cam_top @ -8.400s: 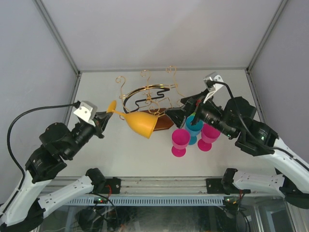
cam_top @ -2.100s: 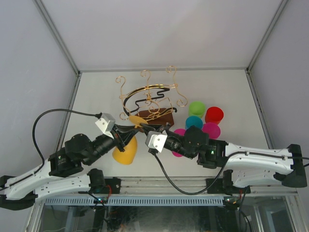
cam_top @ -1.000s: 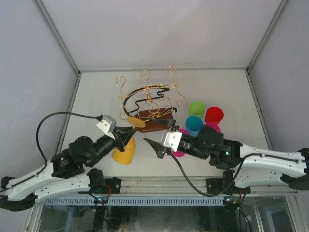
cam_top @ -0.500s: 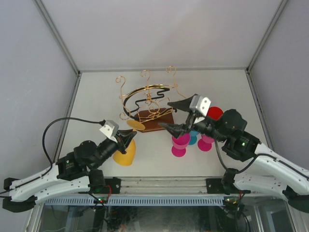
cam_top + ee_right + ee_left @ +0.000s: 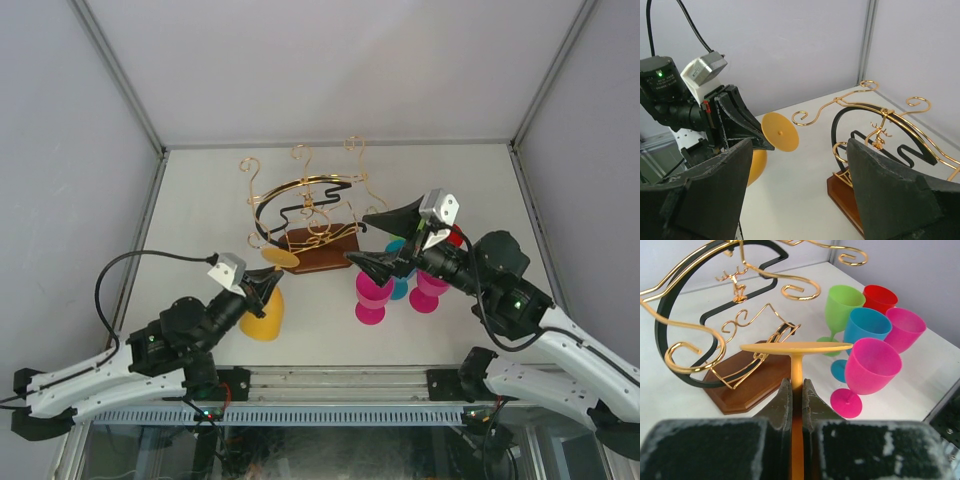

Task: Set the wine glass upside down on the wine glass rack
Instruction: Turn the wine glass upside down at the wine rack.

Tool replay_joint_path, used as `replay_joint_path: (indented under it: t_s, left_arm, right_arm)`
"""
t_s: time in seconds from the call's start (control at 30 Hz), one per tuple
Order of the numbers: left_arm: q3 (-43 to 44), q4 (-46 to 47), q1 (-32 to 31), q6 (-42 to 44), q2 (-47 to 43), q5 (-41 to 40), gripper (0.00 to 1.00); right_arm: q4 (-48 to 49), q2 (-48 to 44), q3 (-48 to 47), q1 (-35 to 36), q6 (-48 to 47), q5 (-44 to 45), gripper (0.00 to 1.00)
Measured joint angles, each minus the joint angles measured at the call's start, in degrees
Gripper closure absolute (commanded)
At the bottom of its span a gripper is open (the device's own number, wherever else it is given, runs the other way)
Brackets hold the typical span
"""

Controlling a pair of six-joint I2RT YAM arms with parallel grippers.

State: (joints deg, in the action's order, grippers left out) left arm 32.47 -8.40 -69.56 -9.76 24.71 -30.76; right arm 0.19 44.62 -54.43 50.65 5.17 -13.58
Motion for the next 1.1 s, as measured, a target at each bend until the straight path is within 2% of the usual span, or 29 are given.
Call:
replay_joint_path:
  t_s: [0.2, 0.33, 0.43, 0.57, 0.9, 1.1]
  left_arm:
    - [-6.8, 7.2, 0.0, 1.3, -3.0, -3.4, 1.0]
    - [-11.0, 14.9, 0.0, 2.4, -4.5, -3.6, 1.0]
    - [-12.2, 17.2, 0.0, 3.0, -4.6, -3.7, 1.0]
    - [-12.8, 21.0, 0.0, 5.1, -4.0, -4.8, 1.0]
    - [-17.4, 39.1, 0.0, 13.5, 3.5, -6.3, 1.0]
    - [-22.8, 46.8, 0.0, 16.3, 1.7, -3.9, 1.0]
  right_arm:
    - [-1.4, -2.7, 1.3, 0.0, 0.2, 1.4, 0.24]
    - [-1.7, -4.2, 2.7, 0.0, 0.2, 2.3, 0.25]
    - [-2.7, -5.2, 3.6, 0.0, 0.3, 2.9, 0.24]
    - [-3.6, -6.2, 4.5, 0.0, 0.3, 3.7, 0.24]
    - [-4.7, -7.1, 5.1, 0.0, 0.4, 4.7, 0.24]
    - [-4.7, -7.1, 6.5, 0.0, 0.4, 5.2, 0.24]
